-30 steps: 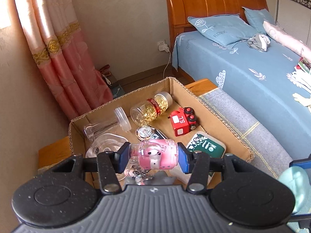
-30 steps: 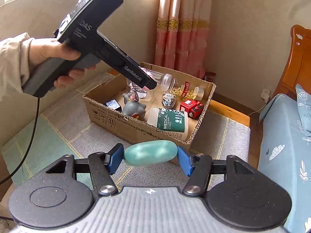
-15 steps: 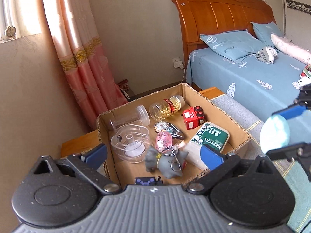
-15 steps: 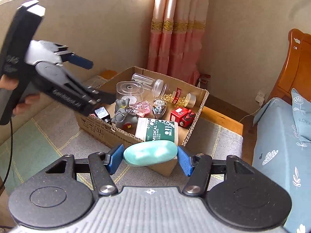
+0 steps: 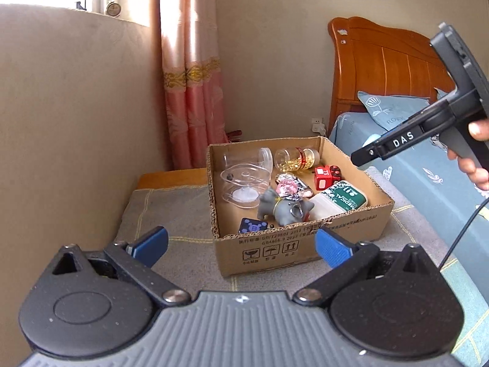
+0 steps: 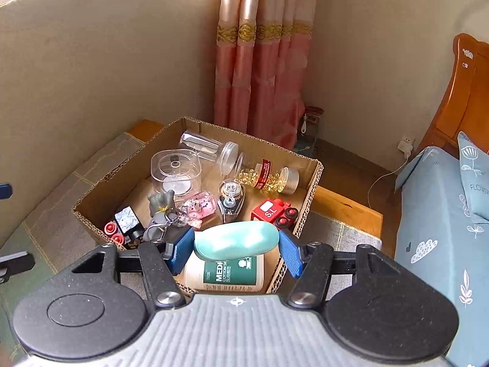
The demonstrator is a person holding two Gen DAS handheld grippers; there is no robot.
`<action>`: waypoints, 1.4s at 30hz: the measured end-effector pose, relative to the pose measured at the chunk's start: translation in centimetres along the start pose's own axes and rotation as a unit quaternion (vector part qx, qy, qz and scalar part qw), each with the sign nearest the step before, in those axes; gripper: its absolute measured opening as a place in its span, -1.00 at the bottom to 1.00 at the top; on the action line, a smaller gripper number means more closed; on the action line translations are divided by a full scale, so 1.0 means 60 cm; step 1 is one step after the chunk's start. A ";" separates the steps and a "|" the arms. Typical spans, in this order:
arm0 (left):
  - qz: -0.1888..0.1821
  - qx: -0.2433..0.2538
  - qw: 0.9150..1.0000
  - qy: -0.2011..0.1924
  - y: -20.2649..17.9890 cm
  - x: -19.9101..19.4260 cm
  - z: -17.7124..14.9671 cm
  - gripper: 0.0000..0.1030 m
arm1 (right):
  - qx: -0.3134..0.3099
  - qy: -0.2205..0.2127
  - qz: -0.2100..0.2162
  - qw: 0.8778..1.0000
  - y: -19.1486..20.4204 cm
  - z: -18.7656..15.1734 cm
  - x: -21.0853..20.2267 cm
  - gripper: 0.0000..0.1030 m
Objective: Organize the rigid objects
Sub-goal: 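Lower the mint-green case into the box and open the right tool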
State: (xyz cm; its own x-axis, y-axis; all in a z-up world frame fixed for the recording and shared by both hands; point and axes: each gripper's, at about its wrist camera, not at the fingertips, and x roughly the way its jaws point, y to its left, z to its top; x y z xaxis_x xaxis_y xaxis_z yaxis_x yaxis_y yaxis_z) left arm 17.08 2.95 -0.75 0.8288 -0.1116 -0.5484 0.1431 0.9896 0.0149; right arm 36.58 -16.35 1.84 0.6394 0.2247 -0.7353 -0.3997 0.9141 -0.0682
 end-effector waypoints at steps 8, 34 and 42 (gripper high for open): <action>0.015 -0.032 0.999 0.010 0.028 -0.009 -0.038 0.99 | 0.003 0.037 -0.009 0.999 0.007 0.046 0.071 0.27; 0.022 -0.044 0.999 0.011 0.047 -0.010 -0.057 0.98 | 0.011 0.067 -0.029 0.997 0.010 0.073 0.132 1.00; 0.049 -0.030 0.998 0.010 0.034 -0.022 -0.049 0.98 | 0.019 0.055 -0.036 0.998 0.024 0.052 0.068 1.00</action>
State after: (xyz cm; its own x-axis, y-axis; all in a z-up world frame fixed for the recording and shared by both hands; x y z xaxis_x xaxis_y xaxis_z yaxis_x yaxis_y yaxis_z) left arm 14.70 5.37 -2.47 0.8257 -0.0134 -0.5639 0.0291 0.9994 0.0188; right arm 40.65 -13.04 0.87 0.5880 0.1221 -0.7996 -0.3294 0.9390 -0.0989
